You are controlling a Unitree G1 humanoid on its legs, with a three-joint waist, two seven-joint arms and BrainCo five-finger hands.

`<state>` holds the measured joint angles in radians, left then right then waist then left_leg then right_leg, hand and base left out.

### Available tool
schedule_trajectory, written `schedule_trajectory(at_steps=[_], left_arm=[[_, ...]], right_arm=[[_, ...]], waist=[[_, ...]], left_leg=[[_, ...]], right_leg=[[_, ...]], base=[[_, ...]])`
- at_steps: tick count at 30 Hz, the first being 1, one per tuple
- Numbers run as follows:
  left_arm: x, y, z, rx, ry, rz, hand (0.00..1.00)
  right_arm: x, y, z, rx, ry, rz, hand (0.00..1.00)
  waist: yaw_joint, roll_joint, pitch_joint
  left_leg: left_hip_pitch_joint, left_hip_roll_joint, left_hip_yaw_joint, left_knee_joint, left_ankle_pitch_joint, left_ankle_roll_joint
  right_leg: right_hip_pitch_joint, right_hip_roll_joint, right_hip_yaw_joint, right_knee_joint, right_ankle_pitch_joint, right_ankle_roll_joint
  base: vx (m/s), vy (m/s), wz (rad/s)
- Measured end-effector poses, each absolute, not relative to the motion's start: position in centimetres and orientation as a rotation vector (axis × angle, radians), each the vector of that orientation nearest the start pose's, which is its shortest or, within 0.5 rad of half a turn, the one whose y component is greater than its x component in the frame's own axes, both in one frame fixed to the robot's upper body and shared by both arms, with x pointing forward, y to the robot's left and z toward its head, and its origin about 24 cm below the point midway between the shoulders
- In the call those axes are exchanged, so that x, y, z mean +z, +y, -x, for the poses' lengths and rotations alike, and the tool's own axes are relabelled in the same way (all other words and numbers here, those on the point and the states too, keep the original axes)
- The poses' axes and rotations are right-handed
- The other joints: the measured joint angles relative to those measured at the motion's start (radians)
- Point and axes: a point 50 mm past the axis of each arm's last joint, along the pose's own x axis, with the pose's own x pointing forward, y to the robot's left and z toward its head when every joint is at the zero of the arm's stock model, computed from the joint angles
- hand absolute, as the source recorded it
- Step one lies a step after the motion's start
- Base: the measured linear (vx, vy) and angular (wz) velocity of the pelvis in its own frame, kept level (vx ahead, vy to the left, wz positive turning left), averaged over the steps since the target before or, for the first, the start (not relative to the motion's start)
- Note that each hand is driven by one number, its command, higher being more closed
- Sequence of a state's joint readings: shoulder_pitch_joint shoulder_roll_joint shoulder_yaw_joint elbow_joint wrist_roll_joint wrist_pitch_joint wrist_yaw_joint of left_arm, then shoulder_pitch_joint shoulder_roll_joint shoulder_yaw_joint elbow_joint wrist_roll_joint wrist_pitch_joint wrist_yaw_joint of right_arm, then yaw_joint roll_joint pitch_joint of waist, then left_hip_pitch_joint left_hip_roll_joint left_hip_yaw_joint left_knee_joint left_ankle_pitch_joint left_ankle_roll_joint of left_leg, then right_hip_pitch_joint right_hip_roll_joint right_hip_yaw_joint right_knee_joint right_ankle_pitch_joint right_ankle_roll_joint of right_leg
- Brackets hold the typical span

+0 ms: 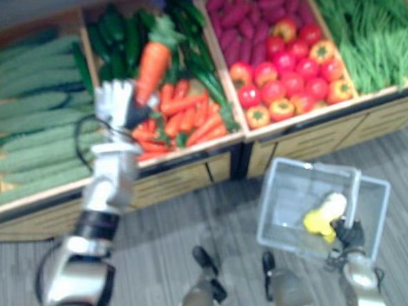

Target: Pick vegetable in the basket

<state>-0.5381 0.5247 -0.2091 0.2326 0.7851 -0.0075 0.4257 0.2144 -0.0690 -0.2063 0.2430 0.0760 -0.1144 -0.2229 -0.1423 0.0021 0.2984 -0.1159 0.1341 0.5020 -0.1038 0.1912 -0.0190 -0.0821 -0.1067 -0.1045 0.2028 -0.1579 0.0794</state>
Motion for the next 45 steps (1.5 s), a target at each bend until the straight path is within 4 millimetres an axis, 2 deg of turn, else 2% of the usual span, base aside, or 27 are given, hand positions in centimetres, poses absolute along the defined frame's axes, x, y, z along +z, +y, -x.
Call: schedule_trajectory(at_steps=[2,3,4,5,6,7,8,10,11,12,13,14,15,16,17,18,20,21,24,25,26,29,32,35,38,39,45], left_arm=[[12.8,16.1,-31.7,0.166,-0.546,-1.132,1.0],[11.7,15.6,-31.3,0.14,-0.513,-1.09,1.0],[9.2,14.8,-30.0,0.085,-0.427,-1.017,1.0],[8.3,14.6,-29.4,0.07,-0.394,-0.987,1.0],[6.7,14.1,-28.0,0.031,-0.332,-0.925,1.0],[6.3,14.0,-27.5,0.025,-0.322,-0.911,1.0],[5.7,14.0,-26.6,0.028,-0.296,-0.882,1.0],[4.7,13.9,-26.0,0.016,-0.243,-0.834,1.0],[3.9,13.1,-25.9,-0.01,-0.205,-0.796,1.0],[3.8,13.0,-25.9,-0.013,-0.201,-0.792,1.0],[2.6,11.6,-25.6,-0.06,-0.154,-0.718,1.0],[1.7,10.7,-25.0,-0.086,-0.118,-0.664,1.0],[1.1,10.3,-24.6,-0.104,-0.098,-0.644,1.0],[0.1,9.6,-23.7,-0.136,-0.059,-0.619,1.0],[-0.4,9.4,-23.3,-0.146,-0.035,-0.6,1.0],[-1.5,8.9,-22.4,-0.178,0.009,-0.572,1.0],[-2.2,8.9,-21.9,-0.185,0.039,-0.571,1.0],[-2.6,9.0,-21.4,-0.181,0.06,-0.566,1.0],[-3.3,9.3,-20.5,-0.157,0.1,-0.552,1.0],[-3.5,9.6,-20.2,-0.136,0.118,-0.535,1.0],[-3.9,10.0,-20.0,-0.12,0.141,-0.532,1.0],[-3.8,10.4,-20.5,-0.094,0.144,-0.533,1.0],[-4.2,10.2,-20.5,-0.106,0.169,-0.543,1.0],[-4.6,9.8,-20.9,-0.128,0.187,-0.564,1.0],[-4.4,9.8,-21.6,-0.132,0.176,-0.577,1.0],[-4.5,9.9,-21.8,-0.135,0.182,-0.589,0.0],[-6.7,10.3,-21.1,-0.159,0.289,-0.641,0.0]], right_arm=[[-4.5,-23.9,-17.2,-0.517,0.343,0.02,1.0],[-4.3,-23.8,-17.4,-0.513,0.337,0.018,1.0],[-4.1,-23.5,-18.1,-0.5,0.325,0.018,1.0],[-3.9,-23.3,-18.6,-0.484,0.32,0.024,1.0],[-3.6,-22.2,-19.5,-0.423,0.308,0.048,1.0],[-3.5,-21.7,-19.9,-0.403,0.302,0.047,1.0],[-3.4,-20.1,-20.7,-0.339,0.296,0.044,1.0],[-3.0,-18.6,-21.6,-0.266,0.279,0.063,1.0],[-3.0,-17.9,-21.7,-0.218,0.278,0.087,1.0],[-3.0,-17.8,-21.7,-0.214,0.279,0.088,1.0],[-3.2,-17.6,-21.2,-0.183,0.29,0.107,1.0],[-3.3,-17.3,-21.0,-0.154,0.295,0.119,1.0],[-3.2,-17.1,-20.9,-0.139,0.294,0.124,1.0],[-3.3,-16.3,-20.6,-0.102,0.297,0.125,1.0],[-3.3,-16.0,-20.5,-0.082,0.299,0.128,1.0],[-3.3,-15.4,-20.5,-0.034,0.297,0.14,1.0],[-3.4,-14.6,-20.6,-0.003,0.301,0.137,1.0],[-3.4,-13.8,-20.7,0.025,0.305,0.136,1.0],[-3.0,-12.4,-21.2,0.09,0.292,0.146,1.0],[-2.7,-11.9,-21.6,0.117,0.274,0.153,1.0],[-2.6,-11.3,-21.9,0.142,0.271,0.146,1.0],[-1.6,-10.7,-22.3,0.165,0.232,0.092,1.0],[-1.6,-9.6,-22.1,0.237,0.234,0.064,1.0],[-1.2,-8.0,-21.3,0.337,0.223,0.033,1.0],[-0.1,-7.0,-21.2,0.391,0.181,-0.003,1.0],[0.2,-6.6,-21.2,0.403,0.169,-0.019,1.0],[-0.5,-6.6,-20.3,0.41,0.211,-0.074,1.0]], waist=[[-0.003,0.001,-0.023],[0.001,0.001,-0.025],[0.007,0.003,-0.026],[0.006,0.006,-0.027],[0.009,0.019,-0.035],[0.014,0.014,-0.037],[0.029,-0.008,-0.049],[0.052,-0.017,-0.055],[0.052,-0.007,-0.056],[0.052,-0.004,-0.057],[0.043,0.022,-0.068],[0.045,0.036,-0.069],[0.048,0.048,-0.073],[0.047,0.063,-0.081],[0.047,0.067,-0.085],[0.067,0.07,-0.087],[0.077,0.066,-0.084],[0.097,0.063,-0.082],[0.138,0.06,-0.081],[0.15,0.083,-0.092],[0.17,0.078,-0.096],[0.155,0.034,-0.1],[0.146,0.015,-0.099],[0.123,0.002,-0.096],[0.121,-0.022,-0.109],[0.123,-0.029,-0.111],[0.121,-0.029,-0.113]], left_leg=[[0.036,0.001,0.035,0.003,-0.026,-0.014],[0.046,0.0,0.057,0.006,-0.03,-0.014],[0.082,-0.001,0.136,0.007,-0.042,-0.013],[0.095,0.002,0.174,0.008,-0.049,-0.003],[0.122,0.023,0.26,0.008,-0.066,0.022],[0.136,0.025,0.3,0.008,-0.07,0.024],[0.153,0.037,0.387,0.04,-0.086,0.007],[0.161,0.088,0.477,0.138,-0.139,-0.016],[0.173,0.176,0.54,0.276,-0.216,-0.033],[0.174,0.186,0.543,0.293,-0.225,-0.035],[0.184,0.305,0.551,0.464,-0.279,-0.031],[0.184,0.395,0.475,0.598,-0.274,-0.002],[0.167,0.431,0.404,0.658,-0.264,0.024],[0.115,0.47,0.223,0.763,-0.221,0.085],[0.089,0.462,0.111,0.801,-0.217,0.076],[0.035,0.329,-0.126,0.821,-0.325,-0.02],[0.005,0.228,-0.209,0.797,-0.412,-0.018],[-0.006,0.152,-0.271,0.734,-0.454,-0.026],[-0.027,-0.016,-0.482,0.52,-0.463,-0.041],[-0.026,-0.056,-0.588,0.383,-0.403,-0.076],[-0.009,-0.057,-0.554,0.388,-0.358,-0.055],[0.046,-0.09,-0.47,0.344,-0.362,-0.019],[0.122,-0.116,-0.408,0.277,-0.357,-0.012],[0.163,-0.128,-0.379,0.263,-0.355,-0.012],[0.131,-0.144,-0.372,0.241,-0.352,-0.007],[0.113,-0.147,-0.368,0.24,-0.352,-0.006],[0.136,-0.119,-0.351,0.213,-0.352,-0.005]], right_leg=[[0.002,-0.006,0.031,-0.003,-0.004,-0.005],[0.0,-0.011,0.034,-0.002,-0.013,-0.018],[-0.012,-0.07,-0.084,0.033,-0.024,-0.095],[-0.02,-0.109,-0.171,0.06,-0.027,-0.165],[-0.019,-0.224,-0.442,0.133,-0.023,-0.346],[-0.019,-0.274,-0.538,0.167,-0.014,-0.344],[-0.02,-0.334,-0.664,0.191,0.036,-0.27],[-0.033,-0.304,-0.656,0.136,0.107,-0.143],[-0.035,-0.248,-0.602,0.09,0.11,-0.083],[-0.035,-0.242,-0.596,0.088,0.11,-0.074],[-0.036,-0.18,-0.536,0.075,0.091,-0.058],[-0.035,-0.127,-0.48,0.071,0.077,-0.075],[-0.032,-0.095,-0.449,0.063,0.073,-0.079],[-0.025,-0.035,-0.384,0.039,0.073,-0.091],[-0.025,-0.014,-0.347,0.026,0.07,-0.094],[-0.037,0.005,-0.246,0.005,0.072,-0.098],[-0.029,0.023,-0.166,-0.017,0.081,-0.112],[-0.017,0.037,-0.103,-0.029,0.087,-0.12],[-0.021,0.047,0.028,-0.037,0.088,-0.116],[-0.028,0.072,0.089,-0.054,0.101,-0.09],[-0.019,0.086,0.15,-0.072,0.126,-0.05],[-0.027,0.047,0.211,-0.072,0.142,-0.018],[-0.067,0.018,0.223,0.042,0.116,0.019],[-0.11,0.003,0.182,0.166,0.114,0.021],[-0.084,-0.012,0.139,0.019,0.117,0.016],[-0.063,-0.016,0.131,-0.069,0.139,0.018],[0.012,0.009,0.111,-0.223,0.223,-0.003]], base=[[-0.03,0.043,-0.45],[-0.01,0.065,-1.07],[0.0,0.073,-1.19],[-0.01,0.151,-1.76],[-0.01,0.138,-1.53],[-0.01,0.131,-2.07],[0.01,0.026,-1.75],[0.06,-0.096,-1.94],[0.11,-0.207,-1.53],[0.12,-0.272,-1.56],[0.07,-0.23,-1.49],[0.09,-0.255,-1.76],[0.08,-0.196,-1.83],[0.09,-0.14,-1.45],[0.17,-0.037,-2.27],[0.19,0.004,-1.88],[0.18,0.028,-1.64],[0.15,0.034,-1.4],[0.15,0.106,-1.58],[0.19,0.181,-1.99],[0.21,0.189,-1.64],[0.22,0.191,-0.76],[0.18,0.16,-0.57],[0.11,0.097,-0.23],[0.03,0.055,-0.17],[0.01,0.041,-0.16],[0.01,-0.015,-0.11]])
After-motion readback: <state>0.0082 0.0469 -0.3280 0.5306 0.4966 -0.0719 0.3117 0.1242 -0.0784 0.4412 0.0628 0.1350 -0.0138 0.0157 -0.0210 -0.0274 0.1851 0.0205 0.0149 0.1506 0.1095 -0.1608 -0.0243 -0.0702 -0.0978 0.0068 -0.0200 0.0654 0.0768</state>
